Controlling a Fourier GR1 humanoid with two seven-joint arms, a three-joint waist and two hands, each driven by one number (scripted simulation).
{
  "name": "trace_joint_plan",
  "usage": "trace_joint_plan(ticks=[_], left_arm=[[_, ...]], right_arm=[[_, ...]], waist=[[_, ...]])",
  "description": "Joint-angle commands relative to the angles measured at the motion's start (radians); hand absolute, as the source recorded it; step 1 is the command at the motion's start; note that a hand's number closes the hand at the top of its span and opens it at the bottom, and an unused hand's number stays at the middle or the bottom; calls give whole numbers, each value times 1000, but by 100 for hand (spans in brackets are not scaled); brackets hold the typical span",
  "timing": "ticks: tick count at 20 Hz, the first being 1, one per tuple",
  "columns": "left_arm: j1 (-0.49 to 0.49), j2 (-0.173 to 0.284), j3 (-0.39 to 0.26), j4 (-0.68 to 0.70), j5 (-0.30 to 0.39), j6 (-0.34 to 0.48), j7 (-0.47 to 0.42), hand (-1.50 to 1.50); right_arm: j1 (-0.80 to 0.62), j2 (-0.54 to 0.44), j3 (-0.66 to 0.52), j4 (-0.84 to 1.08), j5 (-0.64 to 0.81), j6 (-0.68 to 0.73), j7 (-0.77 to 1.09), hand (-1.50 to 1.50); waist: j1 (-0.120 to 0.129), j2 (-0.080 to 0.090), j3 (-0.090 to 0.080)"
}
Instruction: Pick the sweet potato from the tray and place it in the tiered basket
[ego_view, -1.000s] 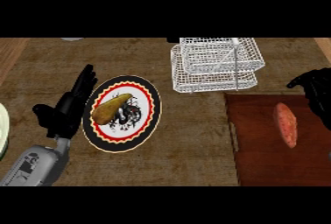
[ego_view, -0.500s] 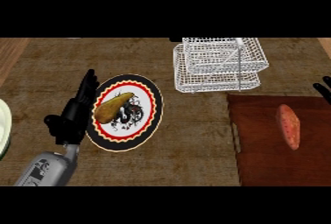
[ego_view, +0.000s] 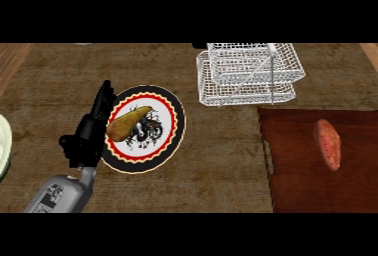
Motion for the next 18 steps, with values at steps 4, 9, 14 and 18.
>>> trace_joint_plan(ticks=[4,9,14,18], left_arm=[[24,-20,-16,5,-31,28,-24,0],[6,-21,-28,-16,-40,25,24,0],[39,-26,-44,-77,-58,31,45,0],[29,-25,-11,-25,-54,9,16,0]], right_arm=[[-70,-134,-117,-157,362,163,-59,-150],[-54,-37,-113,-335,640,152,-136,-150],[-72,1,-71,-337,847,135,-258,-150],[-49,31,1,-382,976,77,-348,-150]], waist=[[11,0,0],[7,-2,-1],[24,-3,-3],[16,-1,-5]])
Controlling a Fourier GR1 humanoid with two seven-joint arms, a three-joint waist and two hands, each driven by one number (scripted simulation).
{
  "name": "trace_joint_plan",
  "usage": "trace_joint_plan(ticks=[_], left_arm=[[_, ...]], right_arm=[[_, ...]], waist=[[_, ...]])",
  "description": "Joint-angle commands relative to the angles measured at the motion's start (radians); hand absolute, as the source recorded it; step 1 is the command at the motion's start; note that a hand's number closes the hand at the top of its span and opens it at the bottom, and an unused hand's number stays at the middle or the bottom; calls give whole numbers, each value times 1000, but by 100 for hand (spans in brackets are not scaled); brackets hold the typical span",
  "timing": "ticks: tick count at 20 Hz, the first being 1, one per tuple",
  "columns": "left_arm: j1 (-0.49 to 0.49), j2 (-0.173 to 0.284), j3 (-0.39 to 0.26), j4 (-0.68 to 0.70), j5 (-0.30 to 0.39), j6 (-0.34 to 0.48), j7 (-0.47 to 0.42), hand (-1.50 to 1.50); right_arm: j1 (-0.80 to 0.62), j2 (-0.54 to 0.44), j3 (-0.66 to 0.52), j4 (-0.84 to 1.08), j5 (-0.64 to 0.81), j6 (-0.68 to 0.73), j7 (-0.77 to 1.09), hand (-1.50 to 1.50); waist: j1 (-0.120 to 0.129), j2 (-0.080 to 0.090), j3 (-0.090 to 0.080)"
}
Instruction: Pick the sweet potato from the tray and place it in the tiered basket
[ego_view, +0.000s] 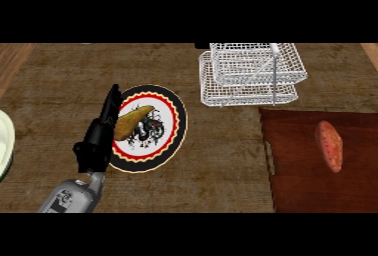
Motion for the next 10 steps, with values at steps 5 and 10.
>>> trace_joint_plan(ticks=[5,10], left_arm=[[-20,-10,29,42,-9,-29,-12,0],[22,-3,8,-67,-26,-17,57,0]], right_arm=[[32,-33,112,-5,240,43,-277,-150],[59,-96,185,60,361,-41,-387,-150]], waist=[[-9,0,-2],[4,-2,-1]])
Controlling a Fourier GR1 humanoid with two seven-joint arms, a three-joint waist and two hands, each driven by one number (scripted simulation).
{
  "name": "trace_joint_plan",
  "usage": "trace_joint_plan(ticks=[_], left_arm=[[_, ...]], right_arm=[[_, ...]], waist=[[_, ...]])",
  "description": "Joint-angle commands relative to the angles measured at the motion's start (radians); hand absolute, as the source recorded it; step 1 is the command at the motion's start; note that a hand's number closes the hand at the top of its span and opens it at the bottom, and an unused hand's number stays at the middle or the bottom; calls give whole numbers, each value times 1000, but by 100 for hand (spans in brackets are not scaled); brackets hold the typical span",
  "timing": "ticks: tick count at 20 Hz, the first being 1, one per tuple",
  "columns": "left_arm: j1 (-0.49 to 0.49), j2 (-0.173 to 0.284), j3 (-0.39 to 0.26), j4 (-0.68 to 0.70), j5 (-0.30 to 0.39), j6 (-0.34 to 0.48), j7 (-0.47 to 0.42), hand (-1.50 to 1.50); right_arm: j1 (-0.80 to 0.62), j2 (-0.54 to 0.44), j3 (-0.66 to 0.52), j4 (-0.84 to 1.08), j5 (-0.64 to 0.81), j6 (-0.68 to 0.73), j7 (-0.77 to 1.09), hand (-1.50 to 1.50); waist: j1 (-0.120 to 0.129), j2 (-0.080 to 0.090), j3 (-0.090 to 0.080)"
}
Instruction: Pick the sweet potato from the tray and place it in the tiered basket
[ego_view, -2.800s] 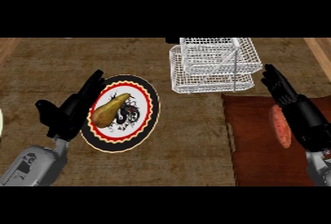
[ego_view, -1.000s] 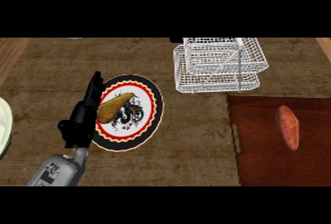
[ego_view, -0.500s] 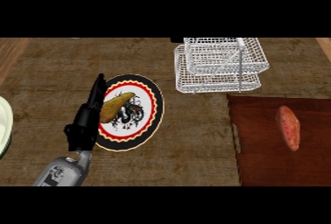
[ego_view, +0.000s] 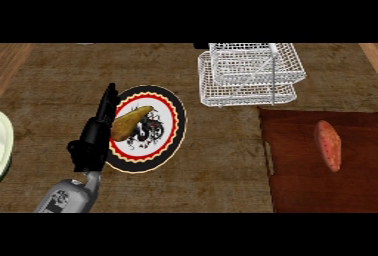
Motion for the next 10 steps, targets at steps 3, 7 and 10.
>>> trace_joint_plan(ticks=[3,7,10], left_arm=[[35,-15,7,-20,-20,-2,-6,0],[-7,-46,10,16,-41,0,16,0],[-19,-40,25,2,-41,-10,33,0]], right_arm=[[45,-62,85,66,145,8,-253,-150],[77,-104,110,90,211,-101,-348,-150],[38,-116,187,180,278,-191,-410,-150]], waist=[[-5,-2,-1],[-15,-3,-2],[-1,0,-2]])
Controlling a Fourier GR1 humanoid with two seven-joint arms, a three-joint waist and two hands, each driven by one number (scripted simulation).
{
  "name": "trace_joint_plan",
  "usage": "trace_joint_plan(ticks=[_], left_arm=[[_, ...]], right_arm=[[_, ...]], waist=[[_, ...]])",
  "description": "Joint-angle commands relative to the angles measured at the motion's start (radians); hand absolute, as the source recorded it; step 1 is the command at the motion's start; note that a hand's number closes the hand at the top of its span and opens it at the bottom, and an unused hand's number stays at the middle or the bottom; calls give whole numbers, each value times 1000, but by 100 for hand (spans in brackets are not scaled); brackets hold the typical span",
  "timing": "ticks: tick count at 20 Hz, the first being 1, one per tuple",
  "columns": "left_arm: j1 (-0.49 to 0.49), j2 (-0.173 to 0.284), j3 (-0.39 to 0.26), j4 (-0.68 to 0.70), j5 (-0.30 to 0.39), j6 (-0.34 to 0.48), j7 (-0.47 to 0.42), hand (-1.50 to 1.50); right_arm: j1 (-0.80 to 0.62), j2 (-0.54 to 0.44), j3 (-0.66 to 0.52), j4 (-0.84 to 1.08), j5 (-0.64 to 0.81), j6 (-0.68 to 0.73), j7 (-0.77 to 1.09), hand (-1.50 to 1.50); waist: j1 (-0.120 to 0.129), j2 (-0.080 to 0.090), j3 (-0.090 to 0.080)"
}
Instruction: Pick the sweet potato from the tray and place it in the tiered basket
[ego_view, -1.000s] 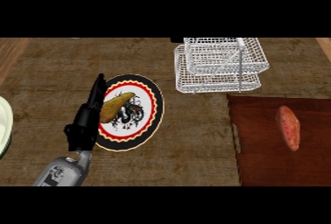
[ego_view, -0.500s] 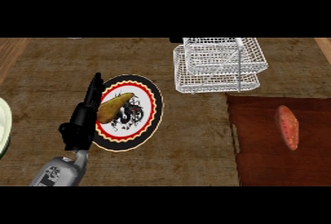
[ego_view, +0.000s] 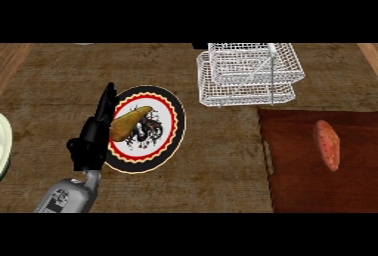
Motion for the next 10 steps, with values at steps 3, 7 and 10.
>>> trace_joint_plan(ticks=[3,7,10], left_arm=[[0,-21,12,7,-18,-19,7,0],[-15,-42,38,65,-15,-40,-49,0],[-26,-62,23,70,-45,-18,-26,0]], right_arm=[[-44,-41,70,132,106,-17,-225,-150],[-34,-23,128,82,127,-80,-232,-150],[-21,-31,169,77,172,-166,-310,-150]], waist=[[4,1,-1],[-4,0,-2],[-8,0,-1]])
